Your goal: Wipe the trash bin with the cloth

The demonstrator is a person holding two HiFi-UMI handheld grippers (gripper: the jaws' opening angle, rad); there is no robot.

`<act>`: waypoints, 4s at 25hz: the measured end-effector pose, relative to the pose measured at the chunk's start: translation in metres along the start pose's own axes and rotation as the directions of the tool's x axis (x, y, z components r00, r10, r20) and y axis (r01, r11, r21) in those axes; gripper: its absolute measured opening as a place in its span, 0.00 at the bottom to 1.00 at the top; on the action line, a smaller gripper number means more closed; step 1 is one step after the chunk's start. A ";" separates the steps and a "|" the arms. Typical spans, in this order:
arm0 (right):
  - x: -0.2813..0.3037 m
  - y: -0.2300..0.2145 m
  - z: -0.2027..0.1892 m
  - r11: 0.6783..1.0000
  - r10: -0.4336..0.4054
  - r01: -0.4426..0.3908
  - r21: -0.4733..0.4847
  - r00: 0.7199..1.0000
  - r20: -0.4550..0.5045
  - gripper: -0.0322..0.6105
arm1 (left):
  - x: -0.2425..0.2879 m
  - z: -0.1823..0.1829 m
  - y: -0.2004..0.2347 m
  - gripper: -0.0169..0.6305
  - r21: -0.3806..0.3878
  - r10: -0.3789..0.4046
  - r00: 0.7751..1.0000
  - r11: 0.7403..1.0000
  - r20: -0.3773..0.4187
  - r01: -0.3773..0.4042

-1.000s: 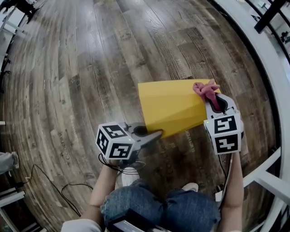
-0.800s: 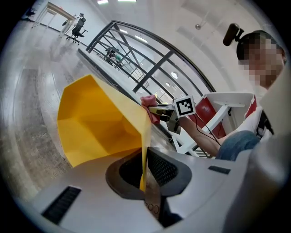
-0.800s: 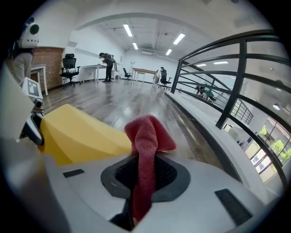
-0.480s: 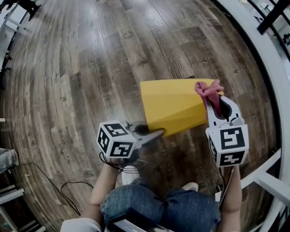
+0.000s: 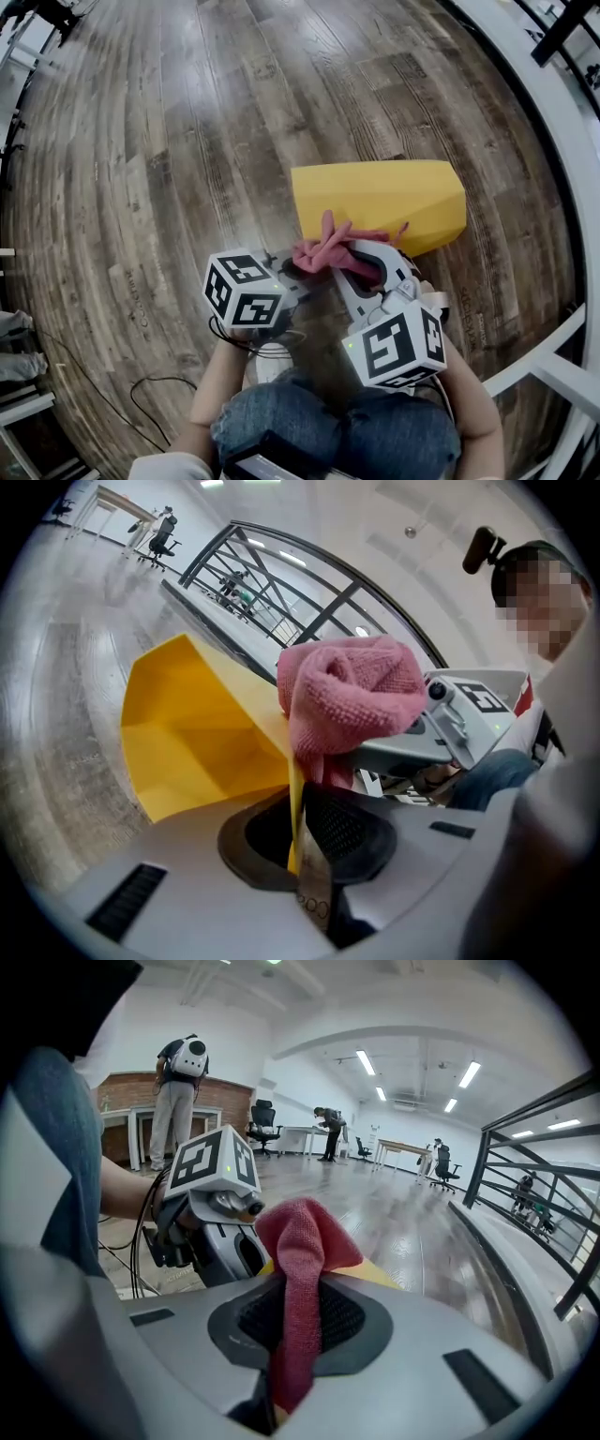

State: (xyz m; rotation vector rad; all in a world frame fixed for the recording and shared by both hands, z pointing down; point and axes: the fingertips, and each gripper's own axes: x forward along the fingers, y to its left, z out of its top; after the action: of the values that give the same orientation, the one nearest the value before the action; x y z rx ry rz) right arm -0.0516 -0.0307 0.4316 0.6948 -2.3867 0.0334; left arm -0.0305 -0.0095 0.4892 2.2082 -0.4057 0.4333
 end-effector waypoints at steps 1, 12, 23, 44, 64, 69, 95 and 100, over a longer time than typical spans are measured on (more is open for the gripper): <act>0.000 -0.002 -0.002 1.000 -0.004 0.004 0.014 1.000 -0.001 0.13 | 0.000 0.000 0.000 0.05 0.000 0.001 1.000 1.000 0.000 -0.001; -0.032 -0.096 -0.074 0.939 -0.242 0.264 0.222 0.963 -0.121 0.13 | -0.006 0.009 0.010 0.06 0.051 0.056 0.998 0.997 -0.012 -0.056; -0.076 -0.177 -0.152 0.778 -0.457 0.520 0.353 0.853 -0.252 0.13 | -0.009 0.018 0.016 0.08 0.078 0.082 0.997 0.994 -0.003 -0.082; -0.001 -0.031 -0.029 0.965 -0.186 0.189 0.180 0.982 -0.035 0.13 | -0.009 0.054 0.021 0.08 0.010 0.086 0.991 0.996 0.103 -0.087; -0.057 -0.174 -0.139 0.780 -0.513 0.578 0.240 0.810 -0.284 0.13 | -0.009 0.061 0.022 0.08 0.036 0.066 0.988 0.997 0.136 -0.072; -0.057 -0.182 -0.143 0.769 -0.514 0.587 0.255 0.804 -0.300 0.13 | -0.002 0.034 0.019 0.24 0.308 0.162 0.985 0.935 0.066 -0.174; 0.004 -0.042 -0.002 0.974 -0.223 0.223 0.050 0.975 0.003 0.13 | -0.009 0.030 0.020 0.05 0.038 0.093 0.990 0.995 0.102 -0.097; 0.013 -0.046 -0.013 0.968 -0.252 0.252 0.018 0.968 -0.015 0.13 | -0.008 0.030 0.022 0.05 0.029 0.100 0.989 0.994 0.105 -0.103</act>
State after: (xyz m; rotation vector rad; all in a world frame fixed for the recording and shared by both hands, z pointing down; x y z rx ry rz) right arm -0.0303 -0.0738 0.4426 0.9997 -2.2710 -0.0461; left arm -0.0424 -0.0448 0.4826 2.2566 -0.5721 0.3840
